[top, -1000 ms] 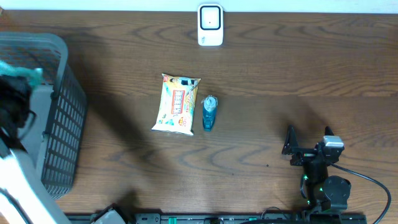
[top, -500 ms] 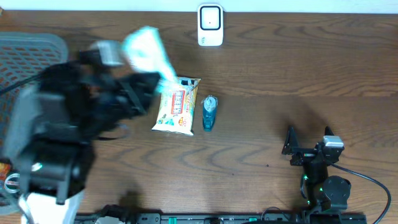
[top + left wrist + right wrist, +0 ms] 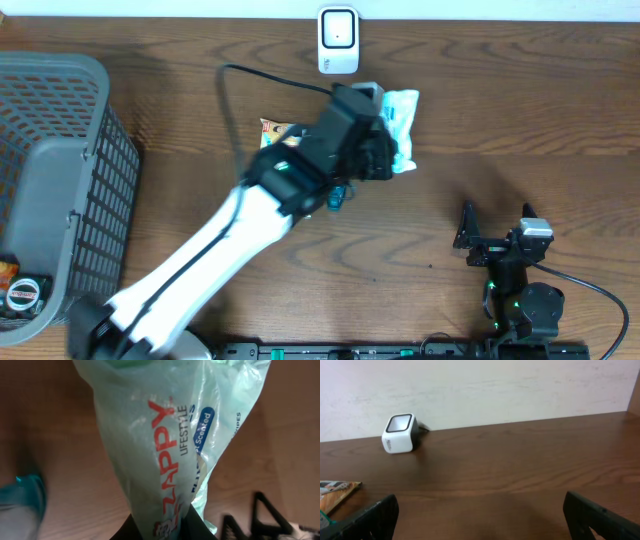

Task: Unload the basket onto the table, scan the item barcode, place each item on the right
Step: 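Place the green wipes pack right of the bottle and release, then reach the left gripper into the basket and grasp the green ointment tin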

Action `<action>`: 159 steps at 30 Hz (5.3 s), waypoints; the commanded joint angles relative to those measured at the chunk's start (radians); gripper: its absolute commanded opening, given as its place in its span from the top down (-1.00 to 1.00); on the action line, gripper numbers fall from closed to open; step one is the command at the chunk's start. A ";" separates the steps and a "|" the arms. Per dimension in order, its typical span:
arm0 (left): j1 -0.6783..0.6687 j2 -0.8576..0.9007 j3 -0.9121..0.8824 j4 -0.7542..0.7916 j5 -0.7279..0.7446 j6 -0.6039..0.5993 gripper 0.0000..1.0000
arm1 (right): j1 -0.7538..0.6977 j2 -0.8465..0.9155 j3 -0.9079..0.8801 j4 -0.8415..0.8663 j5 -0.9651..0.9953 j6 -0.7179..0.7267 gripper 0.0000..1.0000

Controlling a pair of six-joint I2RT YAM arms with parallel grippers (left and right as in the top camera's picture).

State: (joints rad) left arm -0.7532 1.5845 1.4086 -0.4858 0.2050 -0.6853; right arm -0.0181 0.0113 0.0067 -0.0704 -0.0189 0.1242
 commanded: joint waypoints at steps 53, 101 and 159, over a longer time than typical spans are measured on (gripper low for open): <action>0.747 -0.262 0.412 -0.666 -0.708 -0.010 -0.96 | 0.020 -0.005 -0.001 -0.004 0.005 -0.009 -0.99; 1.758 -0.005 -0.322 -0.277 -0.531 0.168 -0.96 | 0.020 -0.005 -0.001 -0.005 0.005 -0.009 -0.99; 1.763 0.245 -0.442 -0.006 -0.152 0.252 -0.88 | 0.020 -0.005 -0.001 -0.004 0.005 -0.009 -0.99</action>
State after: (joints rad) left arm 1.0180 1.7519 1.0325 -0.4702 -0.0563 -0.4667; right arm -0.0181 0.0113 0.0067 -0.0708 -0.0185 0.1242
